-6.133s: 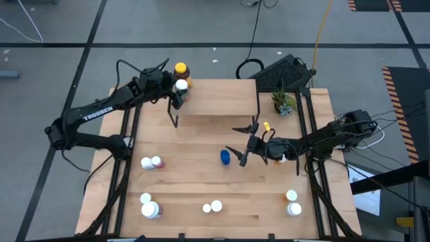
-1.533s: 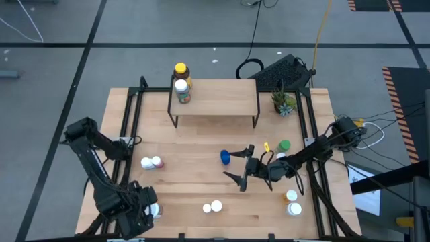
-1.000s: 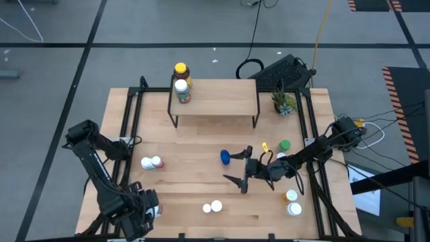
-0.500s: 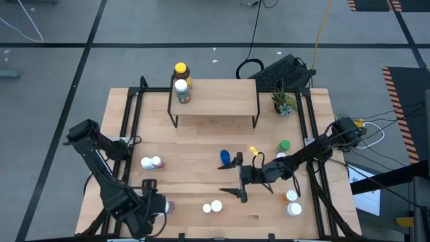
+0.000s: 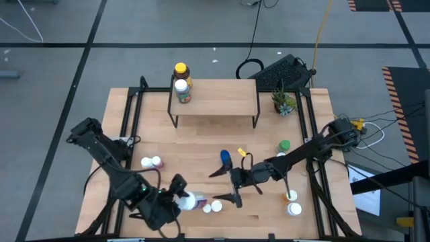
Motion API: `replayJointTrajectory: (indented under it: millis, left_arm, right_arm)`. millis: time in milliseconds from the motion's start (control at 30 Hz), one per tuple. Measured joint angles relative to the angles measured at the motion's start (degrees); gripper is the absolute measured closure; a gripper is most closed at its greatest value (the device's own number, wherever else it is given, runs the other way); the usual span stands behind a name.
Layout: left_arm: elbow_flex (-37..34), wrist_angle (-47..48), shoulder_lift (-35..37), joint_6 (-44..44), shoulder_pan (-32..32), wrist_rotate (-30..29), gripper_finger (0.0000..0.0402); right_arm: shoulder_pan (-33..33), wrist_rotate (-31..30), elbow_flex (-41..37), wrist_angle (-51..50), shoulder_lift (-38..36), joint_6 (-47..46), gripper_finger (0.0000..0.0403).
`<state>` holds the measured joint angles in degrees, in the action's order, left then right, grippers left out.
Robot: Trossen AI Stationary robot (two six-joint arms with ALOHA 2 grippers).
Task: Pick and place medicine bottles onto shelf by color
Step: Put the large white medicine bottle on the shelf, aligned with the other large yellow and green medicine bottles
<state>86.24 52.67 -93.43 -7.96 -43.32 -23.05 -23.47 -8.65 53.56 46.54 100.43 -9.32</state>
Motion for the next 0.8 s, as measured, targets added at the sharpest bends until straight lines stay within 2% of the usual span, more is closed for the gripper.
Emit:
replayJointTrajectory:
  millis: [233,567,667,800]
  left_arm:
    - [0.00,-2.86,0.00,-7.68,4.34,0.58,0.0155]
    - [0.00,-2.87,0.00,-10.37,5.80,1.09,0.0156]
    - [0.00,-3.00,0.00,-10.11,5.80,0.96,0.0152]
    - [0.00,-2.97,0.00,-7.29,5.75,-0.16,0.0151]
  right_arm:
    - [2.44,8.60,5.94,0.39,7.10,-2.01,0.0034]
    - [2.84,8.88,8.33,-6.37,8.40,-1.04,0.0038]
    - [2.86,8.82,8.33,-6.33,8.40,0.36,0.0056]
    - [2.89,8.61,8.33,-6.23,8.40,1.41,0.0101]
